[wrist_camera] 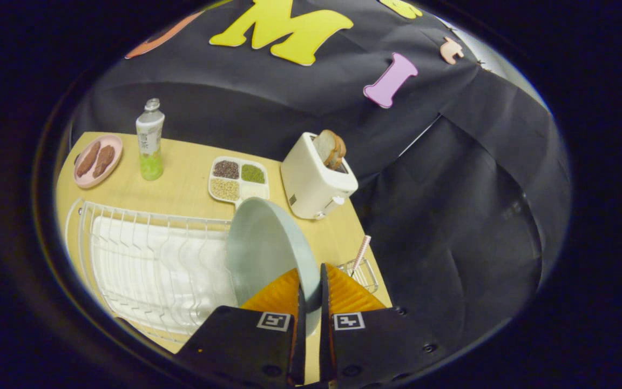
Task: Take the plate from the dish rack, then take the spoon from the basket and place it into the plate.
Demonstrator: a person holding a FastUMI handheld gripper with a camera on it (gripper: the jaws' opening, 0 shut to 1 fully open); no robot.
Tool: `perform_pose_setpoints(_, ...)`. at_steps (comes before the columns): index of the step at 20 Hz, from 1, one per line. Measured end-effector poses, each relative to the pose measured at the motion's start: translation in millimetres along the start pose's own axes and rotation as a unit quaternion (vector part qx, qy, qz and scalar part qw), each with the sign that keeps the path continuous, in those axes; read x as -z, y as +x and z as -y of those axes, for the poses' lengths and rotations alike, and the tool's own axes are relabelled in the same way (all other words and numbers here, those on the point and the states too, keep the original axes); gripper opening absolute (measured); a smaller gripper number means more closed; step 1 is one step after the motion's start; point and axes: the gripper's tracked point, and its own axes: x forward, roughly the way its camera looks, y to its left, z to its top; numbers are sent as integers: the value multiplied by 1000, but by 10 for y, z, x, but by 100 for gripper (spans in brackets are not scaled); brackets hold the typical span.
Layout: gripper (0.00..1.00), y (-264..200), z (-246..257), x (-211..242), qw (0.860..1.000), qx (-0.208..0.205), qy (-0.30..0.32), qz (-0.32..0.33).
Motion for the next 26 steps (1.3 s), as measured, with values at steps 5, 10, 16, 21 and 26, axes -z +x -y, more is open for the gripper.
perform_pose_setpoints(5,15,-263,165,-4,998,-22,32,51)
perform_pose_setpoints(10,15,-569,289,406,987,-127,63,81)
perform_pose_setpoints(16,15,-832,339,1380,966,-232,69,85)
perform_pose_setpoints(21,15,-701,64,2252,953,-286,64,73)
perform_pose_setpoints(26,16,-464,-164,2690,940,-325,91,50)
